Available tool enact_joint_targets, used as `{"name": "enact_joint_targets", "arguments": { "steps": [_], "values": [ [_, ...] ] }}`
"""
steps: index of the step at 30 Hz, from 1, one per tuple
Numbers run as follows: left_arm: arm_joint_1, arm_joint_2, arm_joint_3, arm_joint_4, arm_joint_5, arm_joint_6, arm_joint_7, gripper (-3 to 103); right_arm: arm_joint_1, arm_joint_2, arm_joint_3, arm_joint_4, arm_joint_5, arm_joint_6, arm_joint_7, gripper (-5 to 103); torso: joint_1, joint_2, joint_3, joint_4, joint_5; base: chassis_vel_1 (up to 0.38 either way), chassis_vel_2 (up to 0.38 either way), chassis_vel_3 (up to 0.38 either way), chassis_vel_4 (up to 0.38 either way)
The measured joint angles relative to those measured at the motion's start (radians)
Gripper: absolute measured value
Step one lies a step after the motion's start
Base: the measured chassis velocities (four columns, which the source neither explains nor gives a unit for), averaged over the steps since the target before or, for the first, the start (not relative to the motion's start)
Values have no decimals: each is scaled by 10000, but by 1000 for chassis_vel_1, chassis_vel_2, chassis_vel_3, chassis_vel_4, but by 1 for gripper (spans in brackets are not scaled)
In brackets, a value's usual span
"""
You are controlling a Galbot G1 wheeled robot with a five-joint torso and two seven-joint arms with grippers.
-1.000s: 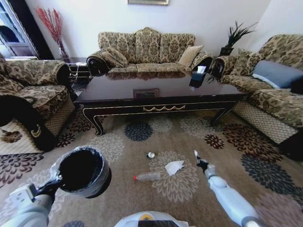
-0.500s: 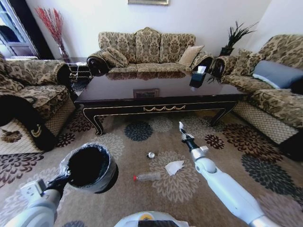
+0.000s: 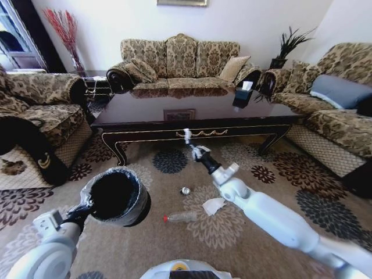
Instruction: Move to the front of the table and pick up the trash from the floor, then place it into the trash bin.
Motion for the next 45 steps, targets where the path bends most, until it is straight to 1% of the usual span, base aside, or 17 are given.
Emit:
{"name": "enact_joint_targets", "arguments": {
  "steps": [1, 2, 3, 6, 7, 9, 12, 13, 16, 17, 21, 22, 24, 29, 40, 43, 45],
  "values": [
    [-20, -53, 29, -2, -2, 0, 0, 3, 256, 44, -251, -8, 46, 42, -365, 0, 0, 0, -1, 0, 0, 0, 0, 0, 0],
    [-20, -53, 29, -2, -2, 0, 0, 3, 256, 44, -251, -8, 46, 42, -365, 0, 0, 0, -1, 0, 0, 0, 0, 0, 0],
    [-31, -86, 44, -2, -4, 0, 1, 3, 440, 78, -412, -33, 60, 79, -644, 0, 0, 0, -1, -1, -2, 0, 0, 0, 0],
    [-36, -163, 51, -4, -4, 0, 8, 3, 1185, 162, -1067, -226, 58, 140, -1674, 0, 0, 0, -1, -3, -1, 0, 0, 0, 0],
    [-36, -163, 51, -4, -4, 0, 8, 3, 1185, 162, -1067, -226, 58, 140, -1674, 0, 0, 0, -1, -3, -1, 0, 0, 0, 0],
    [5, -202, -22, -59, -9, 0, 8, 3, 1741, 225, -1574, -407, -3, 142, -2266, 0, 0, 0, 0, -3, -4, 0, 0, 0, 0],
    [59, -337, -163, -140, -11, -8, 8, 3, 2646, 464, -2457, -833, -95, 149, -3202, 0, 0, 0, -1, -2, -2, 0, 0, 0, 0],
    [59, -337, -163, -140, -11, -8, 8, 3, 2646, 464, -2457, -833, -95, 149, -3202, 0, 0, 0, -1, -2, -2, 0, 0, 0, 0],
    [45, -509, -205, -168, 5, -18, 8, 3, 3432, 921, -3399, -1386, -324, 210, -4045, 0, 0, 0, -1, 0, -3, 0, 0, 0, 0],
    [45, -509, -205, -168, 5, -18, 8, 3, 3432, 921, -3399, -1386, -324, 210, -4045, 0, 0, 0, -1, 0, -3, 0, 0, 0, 0],
    [56, -689, -320, -257, 13, -26, 11, 3, 3927, 1562, -4330, -2046, -725, 307, -4613, 0, -1, 0, -1, -2, -2, 0, 0, 0, 0],
    [56, -689, -320, -257, 13, -26, 11, 3, 3927, 1562, -4330, -2046, -725, 307, -4613, 0, -1, 0, -1, -2, -2, 0, 0, 0, 0],
    [110, -761, -441, -311, 14, -30, 11, 3, 4073, 1997, -4687, -2389, -868, 406, -4888, 0, -1, 0, -1, -1, -2, 0, 0, 0, 0],
    [55, -753, -485, -316, 4, -32, 9, 3, 4164, 2522, -4967, -2754, -993, 506, -5113, 0, -1, -1, -1, 0, -4, 0, 0, 0, 0],
    [-196, -646, -437, -124, -34, -32, 10, 3, 4160, 2694, -5078, -3184, -1256, 598, -5290, -1, -1, 0, -1, -3, -2, 0, 0, 0, 0],
    [-231, -598, -430, -60, -65, -32, 9, 3, 4185, 2688, -5076, -3307, -1271, 602, -5352, 15, -1, 0, -2, -3, -2, 0, 0, 0, 0],
    [-236, -578, -430, -46, -79, -32, 8, 3, 4205, 2674, -5065, -3340, -1273, 602, -5391, 15, -1, -1, -1, -2, -2, 0, 0, 0, 0]
  ]
}}
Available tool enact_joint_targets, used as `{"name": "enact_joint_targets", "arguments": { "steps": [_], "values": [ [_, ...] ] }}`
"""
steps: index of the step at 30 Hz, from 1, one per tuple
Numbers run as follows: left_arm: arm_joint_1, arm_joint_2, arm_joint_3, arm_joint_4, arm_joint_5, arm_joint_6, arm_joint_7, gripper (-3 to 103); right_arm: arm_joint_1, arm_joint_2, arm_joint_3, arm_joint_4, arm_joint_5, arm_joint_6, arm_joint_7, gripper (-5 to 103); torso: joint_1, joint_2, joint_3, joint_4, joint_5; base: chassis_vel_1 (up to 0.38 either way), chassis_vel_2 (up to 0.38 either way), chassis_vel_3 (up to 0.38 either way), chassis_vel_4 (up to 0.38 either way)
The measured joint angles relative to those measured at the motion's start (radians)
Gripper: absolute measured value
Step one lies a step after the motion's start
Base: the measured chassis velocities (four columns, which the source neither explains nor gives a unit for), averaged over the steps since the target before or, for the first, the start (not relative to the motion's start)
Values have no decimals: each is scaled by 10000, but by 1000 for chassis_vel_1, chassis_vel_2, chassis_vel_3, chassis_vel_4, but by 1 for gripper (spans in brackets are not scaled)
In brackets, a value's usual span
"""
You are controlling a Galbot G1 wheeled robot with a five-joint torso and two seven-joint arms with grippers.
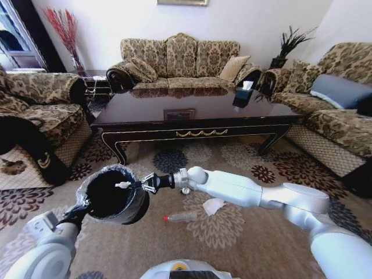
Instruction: Move to the front of the table and pick up the trash from the floor, then place it into the trash bin.
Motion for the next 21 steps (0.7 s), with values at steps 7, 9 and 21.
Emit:
{"name": "enact_joint_targets", "arguments": {
  "steps": [7, 9, 21],
  "values": [
    [0, 136, -22, 36, -100, 0, -4, 3, 70, -309, 113, -12, -26, -7, -131, 47, 0, 1, 0, 0, 0, 0, 0, 0, 0],
    [6, 156, -24, 36, -123, 0, -4, 3, 83, -384, 123, 29, -28, -12, -132, 47, 1, 1, 0, -1, 1, 0, 0, 0, 0],
    [35, 222, -21, -76, -220, -10, -9, 3, 277, -1047, 333, 106, -34, -213, 238, 96, 0, 1, 0, 0, 2, 0, 0, 0, 0]
  ]
}}
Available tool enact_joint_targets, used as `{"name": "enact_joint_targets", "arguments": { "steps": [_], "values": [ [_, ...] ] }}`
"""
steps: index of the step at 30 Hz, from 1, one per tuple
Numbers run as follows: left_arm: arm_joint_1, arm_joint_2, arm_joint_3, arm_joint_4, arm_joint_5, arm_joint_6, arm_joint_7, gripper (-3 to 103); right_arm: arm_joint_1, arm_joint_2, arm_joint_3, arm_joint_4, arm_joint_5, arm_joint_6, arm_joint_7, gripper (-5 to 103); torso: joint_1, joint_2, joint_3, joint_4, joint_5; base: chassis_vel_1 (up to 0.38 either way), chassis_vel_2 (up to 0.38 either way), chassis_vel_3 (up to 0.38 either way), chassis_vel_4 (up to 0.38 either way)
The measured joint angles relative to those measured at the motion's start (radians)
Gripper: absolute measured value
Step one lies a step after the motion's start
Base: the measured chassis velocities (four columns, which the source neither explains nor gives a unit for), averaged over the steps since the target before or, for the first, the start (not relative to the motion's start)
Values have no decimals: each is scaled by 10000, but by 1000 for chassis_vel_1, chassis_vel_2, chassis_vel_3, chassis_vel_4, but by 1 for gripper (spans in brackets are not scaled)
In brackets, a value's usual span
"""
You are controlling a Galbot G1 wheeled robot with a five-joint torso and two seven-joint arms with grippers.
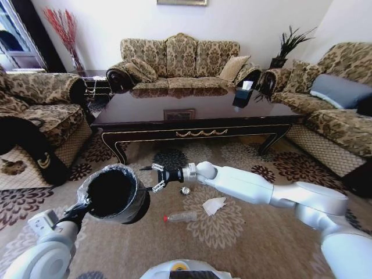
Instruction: Move to the front of the table and pick up the trash from the floor, then place it into the trash bin.
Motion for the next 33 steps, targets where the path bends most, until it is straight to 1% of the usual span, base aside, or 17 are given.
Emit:
{"name": "enact_joint_targets", "arguments": {
  "steps": [2, 5, 7, 8, 11, 12, 13, 15, 17, 20, 21, 23, 26, 27, 28, 31, 33],
  "values": [
    [48, 19, -75, -45, -54, -5, 1, 3, -66, -136, 170, -254, 46, -3, 216, 100, 0, 0, 0, 1, -1, 0, 0, 0, 0],
    [90, 85, -277, -78, -184, -6, -6, 3, -209, -333, 418, -656, 77, -10, 281, 100, 0, 0, 0, 1, 0, 0, 0, 0, 0],
    [88, 245, -686, -77, -421, -6, -17, 3, -336, -570, 626, -1045, 54, -60, -112, 100, 0, 0, 0, 0, 0, 0, 0, 0, 0],
    [88, 245, -686, -77, -421, -6, -17, 3, -336, -570, 626, -1045, 54, -60, -112, 100, 0, 0, 0, 0, 0, 0, 0, 0, 0],
    [-92, 479, -1364, -35, -707, 19, -54, 3, -556, -893, 944, -1646, -402, -184, -1096, 100, 0, 0, 0, 1, 0, 0, 0, 0, 0],
    [-125, 511, -1495, -36, -803, 36, -61, 3, -649, -941, 1035, -1832, -542, -188, -1452, 100, 0, 0, -1, 0, 0, 0, 0, 0, 0],
    [-125, 511, -1495, -36, -803, 36, -61, 3, -649, -941, 1035, -1832, -542, -188, -1452, 100, 0, 0, -1, 0, 0, 0, 0, 0, 0],
    [-130, 549, -1709, -47, -967, 69, -69, 3, -947, -1032, 1330, -2370, -1031, -165, -2185, 100, 0, 0, 0, -1, 1, 0, 0, 0, 0],
    [-119, 548, -1788, -46, -1010, 82, -79, 3, -1161, -1099, 1454, -2691, -1330, -129, -2355, 100, 0, 0, 0, -1, 0, 0, 0, 0, 0],
    [-146, 520, -1885, -49, -1163, 94, -140, 3, -1576, -1167, 1649, -3045, -1771, -82, -2189, 100, 0, 0, 0, 0, -1, 0, 0, 0, 0],
    [-146, 520, -1885, -49, -1163, 94, -140, 3, -1576, -1167, 1649, -3045, -1771, -82, -2189, 100, 0, 0, 0, 0, -1, 0, 0, 0, 0],
    [-206, 499, -1951, -96, -1441, 145, -234, 3, -2123, -1179, 1873, -3241, -2271, -80, -1910, 100, 0, 0, 0, 1, 2, 0, 0, 0, 0],
    [-219, 490, -1962, -98, -1501, 165, -257, 3, -2454, -1189, 1997, -3332, -2495, -171, -2229, 100, 0, 1, 0, 1, 2, 0, 0, 0, 0],
    [-215, 482, -1983, -101, -1516, 176, -278, 3, -2957, -1104, 2248, -3560, -2905, -192, -2625, 100, -1, 0, -1, -2, -8, 0, 0, 0, 0],
    [-194, 470, -1992, -118, -1517, 180, -280, 3, -3334, -973, 2464, -3822, -3258, -155, -2806, 100, 0, 1, 0, -2, 0, 0, 0, 0, 0],
    [-108, 373, -1970, -191, -1485, 191, -290, 3, -4125, -469, 2946, -4780, -3996, 110, -2975, 100, 0, 1, -1, -1, -2, 0, 0, 0, 0],
    [-77, 335, -1945, -199, -1455, 197, -292, 3, -4288, -308, 3051, -5057, -4224, 203, -3001, 100, 0, 0, 0, -1, 2, 0, 0, 0, 0]
  ]
}}
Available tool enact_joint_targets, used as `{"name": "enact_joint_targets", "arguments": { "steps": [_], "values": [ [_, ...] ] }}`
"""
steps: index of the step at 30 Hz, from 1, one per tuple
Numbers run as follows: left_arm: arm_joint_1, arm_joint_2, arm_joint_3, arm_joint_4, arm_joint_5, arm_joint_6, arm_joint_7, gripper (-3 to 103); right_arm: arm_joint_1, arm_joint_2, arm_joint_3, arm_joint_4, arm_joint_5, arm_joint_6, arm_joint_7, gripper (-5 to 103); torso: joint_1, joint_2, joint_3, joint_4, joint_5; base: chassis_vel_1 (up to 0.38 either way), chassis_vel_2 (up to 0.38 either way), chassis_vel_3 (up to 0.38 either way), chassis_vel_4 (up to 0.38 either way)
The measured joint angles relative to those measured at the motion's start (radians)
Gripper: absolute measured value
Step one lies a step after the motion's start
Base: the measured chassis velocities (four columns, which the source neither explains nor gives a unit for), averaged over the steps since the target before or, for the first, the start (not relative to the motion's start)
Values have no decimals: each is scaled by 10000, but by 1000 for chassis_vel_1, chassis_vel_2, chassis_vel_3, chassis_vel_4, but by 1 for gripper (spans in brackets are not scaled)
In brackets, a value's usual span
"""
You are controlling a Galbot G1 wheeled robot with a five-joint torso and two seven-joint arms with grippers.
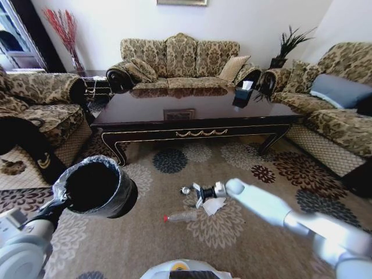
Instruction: Move to the front of the table and pick up the trash from the floor, then place it into the trash bin.
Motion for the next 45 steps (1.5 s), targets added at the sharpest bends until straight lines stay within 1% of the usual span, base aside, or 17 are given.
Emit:
{"name": "enact_joint_targets", "arguments": {
  "steps": [3, 4, 8, 16, 19, 20, 22, 24, 27, 28, 31, 32, 34, 37, 41, 43, 45],
  "values": [
    [55, -99, 76, -3, 92, 17, -9, 3, -255, 413, 229, -781, -689, 230, -77, 100, 0, 0, 0, 2, -7, 0, 0, 0, 0],
    [55, -99, 76, -3, 92, 17, -9, 3, -255, 413, 229, -781, -689, 230, -77, 100, 0, 0, 0, 2, -7, 0, 0, 0, 0],
    [105, -236, 121, -4, 167, 18, -11, 3, -361, 714, 320, -1204, -1659, -26, 108, 100, -1, 0, 0, 0, -6, 0, 0, 0, 0],
    [112, -302, 156, -4, 224, 18, -13, 3, -364, 1370, 207, -1932, -2011, -98, 594, 100, 0, 1, 0, 1, -3, 0, 0, 0, 0],
    [101, -267, 156, -4, 236, 18, -13, 3, -364, 1709, -94, -2287, -2189, -67, 1147, 102, 0, 0, 0, 3, -3, 0, 0, 0, 0],
    [96, -255, 155, -3, 247, 18, -14, 3, -364, 1845, -274, -2457, -2230, -93, 1504, 99, 0, 0, 0, 1, -5, 0, 0, 0, 0],
    [91, -255, 156, -3, 248, 18, -15, 3, -364, 1968, -336, -2593, -2245, -98, 1642, 99, 0, 0, 0, 0, -6, 0, 0, 0, 0],
    [81, -275, 190, -4, 249, 17, -13, 3, -360, 2331, -389, -2953, -2312, -62, 1789, 91, 0, 0, 0, 2, 0, 0, 0, 0, 0],
    [72, -282, 212, -3, 263, 18, -13, 3, -356, 2528, -411, -3209, -2409, -1, 1801, 91, 0, 0, 0, 4, -4, 0, 0, 0, 0],
    [54, -271, 215, -2, 263, 19, -13, 3, -360, 2638, -406, -3369, -2506, 58, 1800, 81, 0, 0, 1, 3, -7, 0, 0, 0, 0],
    [-29, -177, 218, 19, 261, 17, -7, 3, -415, 2749, -355, -3560, -2571, 154, 1695, 65, 0, 0, 1, 2, -2, 0, 0, 0, 0],
    [-29, -177, 218, 19, 261, 17, -7, 3, -415, 2749, -355, -3560, -2571, 154, 1695, 65, 0, 0, 1, 2, -2, 0, 0, 0, 0],
    [-104, -132, 264, 79, 259, 16, -3, 3, -440, 2657, -337, -3497, -2551, 177, 1612, 54, -1, 0, 0, 2, -2, 0, 0, 0, 0],
    [-180, -116, 337, 133, 260, 16, -3, 3, -455, 2500, -332, -3373, -2508, 181, 1572, 48, 0, 0, 0, 1, -4, 0, 0, 0, 0],
    [-307, -38, 439, 267, 262, 16, 5, 3, -469, 2187, -170, -3144, -2355, 214, 1568, 32, 0, 1, 1, -2, -4, 0, 0, 0, 0],
    [-310, -23, 446, 287, 264, 16, 5, 3, -469, 2171, -81, -3103, -2293, 226, 1568, 32, 0, 0, 1, -4, -5, 0, 0, 0, 0],
    [-314, 21, 469, 348, 257, 17, 14, 3, -447, 2160, 373, -2800, -1692, 247, 1574, 26, 0, 0, 1, 0, -1, 0, 0, 0, 0]
  ]
}}
